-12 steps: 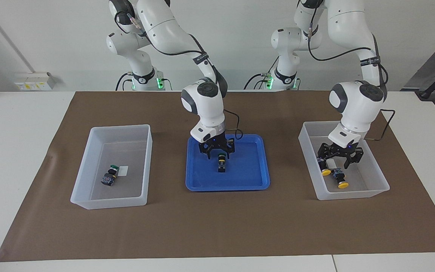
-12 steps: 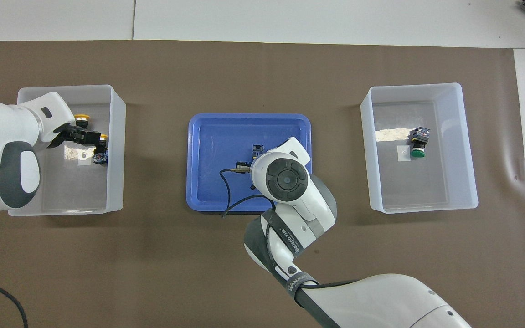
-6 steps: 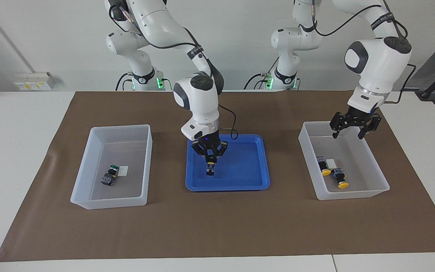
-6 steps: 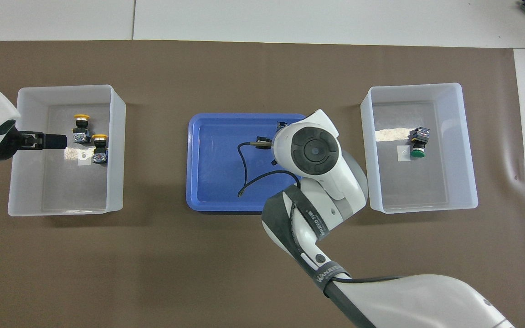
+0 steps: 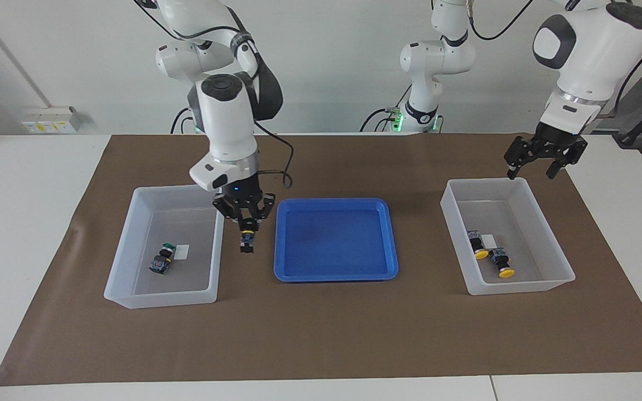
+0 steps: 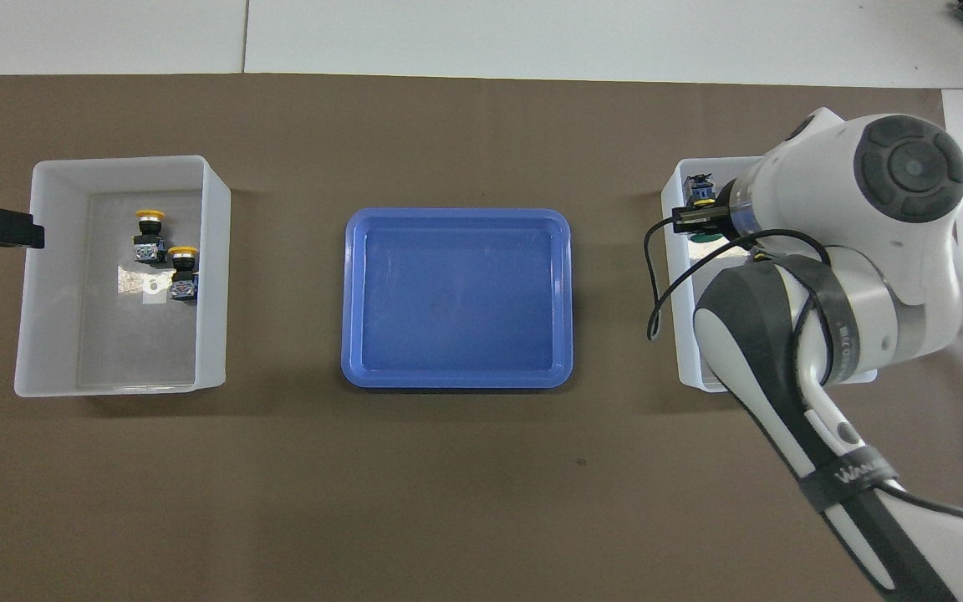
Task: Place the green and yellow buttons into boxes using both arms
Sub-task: 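Lower the green button into the right box and open the right gripper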
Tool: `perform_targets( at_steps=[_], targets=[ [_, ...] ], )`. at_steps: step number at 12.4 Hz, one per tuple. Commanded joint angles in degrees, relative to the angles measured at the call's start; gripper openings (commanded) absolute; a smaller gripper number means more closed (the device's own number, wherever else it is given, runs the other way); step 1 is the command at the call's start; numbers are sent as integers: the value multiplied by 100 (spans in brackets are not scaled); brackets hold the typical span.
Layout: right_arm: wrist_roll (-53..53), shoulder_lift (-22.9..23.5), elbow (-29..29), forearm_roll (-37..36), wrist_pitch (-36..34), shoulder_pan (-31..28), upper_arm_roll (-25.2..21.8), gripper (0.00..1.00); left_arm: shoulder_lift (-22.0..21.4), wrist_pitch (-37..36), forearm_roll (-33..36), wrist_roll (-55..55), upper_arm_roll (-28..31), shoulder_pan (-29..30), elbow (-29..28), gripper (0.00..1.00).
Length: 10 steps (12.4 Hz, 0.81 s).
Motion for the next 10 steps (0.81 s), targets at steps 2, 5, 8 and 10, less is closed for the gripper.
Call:
perform_targets(
  at_steps=[2,5,8,10],
  targets=[
    [-849,-322,-986,14,131,-609,119,0,157,-581,35,-102,-31,35,250,100],
    [-912,-340,-1383,110,297,-671,119,1,245,-573,-17,-102,-31,52,363,100],
    [-921,-340,-1779,252,807,-786,119,46,176,-573,35,-102,-31,26,163,100],
    [-851,-323,-1728,252,825,-838,110,100,96,-503,35,-85,-31,-18,4,100]
  ],
)
